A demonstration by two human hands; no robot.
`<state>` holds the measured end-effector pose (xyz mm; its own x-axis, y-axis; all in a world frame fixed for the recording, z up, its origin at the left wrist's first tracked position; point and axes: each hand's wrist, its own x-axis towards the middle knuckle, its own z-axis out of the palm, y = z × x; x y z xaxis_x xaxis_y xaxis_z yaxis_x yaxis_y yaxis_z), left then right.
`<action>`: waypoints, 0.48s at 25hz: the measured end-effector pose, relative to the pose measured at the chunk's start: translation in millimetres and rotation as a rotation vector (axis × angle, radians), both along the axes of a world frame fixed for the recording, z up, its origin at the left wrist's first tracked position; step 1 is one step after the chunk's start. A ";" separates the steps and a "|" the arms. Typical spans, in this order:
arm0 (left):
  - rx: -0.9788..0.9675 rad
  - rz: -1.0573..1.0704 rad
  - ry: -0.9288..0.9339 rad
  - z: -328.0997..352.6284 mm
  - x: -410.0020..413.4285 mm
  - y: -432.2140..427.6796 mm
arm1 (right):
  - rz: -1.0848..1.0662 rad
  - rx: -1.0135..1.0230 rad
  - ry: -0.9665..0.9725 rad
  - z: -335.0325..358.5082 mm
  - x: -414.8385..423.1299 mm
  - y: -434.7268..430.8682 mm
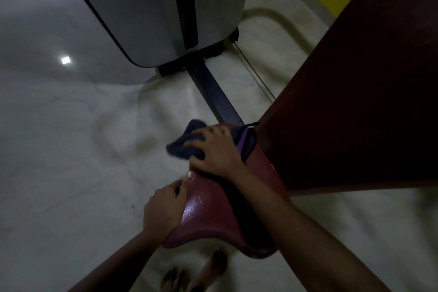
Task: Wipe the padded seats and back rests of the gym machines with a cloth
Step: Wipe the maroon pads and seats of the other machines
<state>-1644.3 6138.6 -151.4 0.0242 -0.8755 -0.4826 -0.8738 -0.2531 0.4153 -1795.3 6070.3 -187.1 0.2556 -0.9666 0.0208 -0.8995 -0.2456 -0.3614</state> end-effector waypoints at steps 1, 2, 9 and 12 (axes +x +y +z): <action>0.001 -0.003 0.000 0.1 -0.9 0.0 | 0.086 -0.024 -0.012 -1.5 5.1 10.4; -0.002 -0.006 -0.008 0.9 -1.6 1.2 | 0.109 -0.028 -0.043 -3.4 2.2 13.1; 0.009 -0.040 0.016 -4.2 2.4 4.3 | -0.440 0.109 -0.116 -21.8 -64.5 -2.8; 0.013 -0.048 0.012 -1.9 1.0 6.3 | -0.660 0.225 -0.241 -25.5 -84.7 20.0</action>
